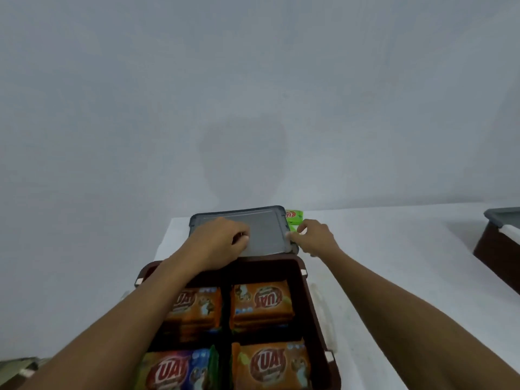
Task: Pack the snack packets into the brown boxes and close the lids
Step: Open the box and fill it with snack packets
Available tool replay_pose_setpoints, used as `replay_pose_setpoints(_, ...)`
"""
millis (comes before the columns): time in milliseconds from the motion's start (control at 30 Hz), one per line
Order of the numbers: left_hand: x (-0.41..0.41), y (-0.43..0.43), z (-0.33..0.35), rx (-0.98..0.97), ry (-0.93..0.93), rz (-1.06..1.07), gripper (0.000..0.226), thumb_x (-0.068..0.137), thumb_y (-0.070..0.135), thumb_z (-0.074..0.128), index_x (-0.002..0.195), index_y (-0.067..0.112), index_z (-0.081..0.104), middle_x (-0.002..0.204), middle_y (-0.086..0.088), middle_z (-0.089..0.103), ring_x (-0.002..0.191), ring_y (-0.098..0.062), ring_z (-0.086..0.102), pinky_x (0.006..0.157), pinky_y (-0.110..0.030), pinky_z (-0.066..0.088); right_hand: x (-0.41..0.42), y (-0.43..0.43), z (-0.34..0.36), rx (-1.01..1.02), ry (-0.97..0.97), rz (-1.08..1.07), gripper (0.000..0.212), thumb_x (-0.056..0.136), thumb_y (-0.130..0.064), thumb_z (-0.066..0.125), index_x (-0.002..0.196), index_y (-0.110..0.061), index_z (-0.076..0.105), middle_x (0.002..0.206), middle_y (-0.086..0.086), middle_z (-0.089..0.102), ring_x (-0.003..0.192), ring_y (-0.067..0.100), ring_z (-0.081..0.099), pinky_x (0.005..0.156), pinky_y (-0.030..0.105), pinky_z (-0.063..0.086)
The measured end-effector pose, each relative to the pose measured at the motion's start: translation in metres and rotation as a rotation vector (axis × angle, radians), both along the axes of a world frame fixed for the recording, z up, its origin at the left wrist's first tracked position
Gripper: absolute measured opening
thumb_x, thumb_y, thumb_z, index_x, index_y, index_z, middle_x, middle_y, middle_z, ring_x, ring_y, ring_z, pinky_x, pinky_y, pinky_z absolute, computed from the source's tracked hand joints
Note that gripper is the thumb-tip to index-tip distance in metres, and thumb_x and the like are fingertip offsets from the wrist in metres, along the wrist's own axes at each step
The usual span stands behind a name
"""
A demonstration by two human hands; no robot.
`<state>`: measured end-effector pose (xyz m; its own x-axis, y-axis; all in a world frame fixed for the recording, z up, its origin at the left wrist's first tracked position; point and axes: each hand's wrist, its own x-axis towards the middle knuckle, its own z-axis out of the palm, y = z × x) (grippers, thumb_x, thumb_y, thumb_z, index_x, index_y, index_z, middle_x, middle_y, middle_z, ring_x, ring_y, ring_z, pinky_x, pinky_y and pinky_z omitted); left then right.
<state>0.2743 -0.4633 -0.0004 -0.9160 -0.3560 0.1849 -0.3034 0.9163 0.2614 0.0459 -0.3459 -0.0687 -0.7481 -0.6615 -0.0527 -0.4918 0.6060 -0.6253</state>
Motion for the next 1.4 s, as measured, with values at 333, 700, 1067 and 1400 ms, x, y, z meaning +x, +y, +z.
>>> replay_pose_setpoints(333,-0.082,-0.040,-0.009,0.082,-0.025,0.093,0.016,0.095,0.028,0.050,0.081,0.032,0.056,0.073,0.011,0.059,0.069,-0.014,0.057,0.067,-0.033,0.048,-0.113,0.048,-0.050,0.004,-0.184,-0.200,0.028,0.078,-0.032,0.073,0.097,-0.021,0.056,0.103,0.011,0.061,0.085,0.027,0.063,0.075,0.042,0.058)
replay_pose_setpoints(700,-0.136,-0.059,-0.041,0.032,-0.571,0.088,0.037,0.084,0.033,0.065,0.120,0.029,0.057,0.121,0.004,0.055,0.106,-0.017,0.054,0.088,-0.038,0.050,-0.217,0.154,-0.023,0.439,0.185,-0.469,0.044,0.074,-0.028,0.063,0.116,-0.019,0.053,0.123,0.014,0.046,0.119,0.035,0.039,0.099,0.050,0.032)
replay_pose_setpoints(1067,-0.127,-0.080,-0.067,-0.088,-0.772,-0.045,0.079,0.064,0.048,0.081,0.131,0.029,0.043,0.125,0.007,0.051,0.110,-0.017,0.052,0.093,-0.035,0.045,-0.072,-0.027,-0.027,0.342,0.368,0.696,0.079,0.089,-0.020,0.060,0.153,-0.028,0.015,0.161,-0.004,0.017,0.148,0.020,0.010,0.117,0.052,0.010)
replay_pose_setpoints(1400,-0.039,-0.066,0.021,0.158,-0.227,-0.037,0.057,0.064,0.049,0.080,0.108,0.035,0.047,0.095,0.008,0.057,0.081,-0.012,0.061,0.065,-0.036,0.057,-0.054,-0.025,-0.011,0.327,0.401,0.520,0.042,0.069,-0.057,0.070,0.087,-0.021,0.058,0.097,0.006,0.067,0.080,0.020,0.058,0.065,0.029,0.044)
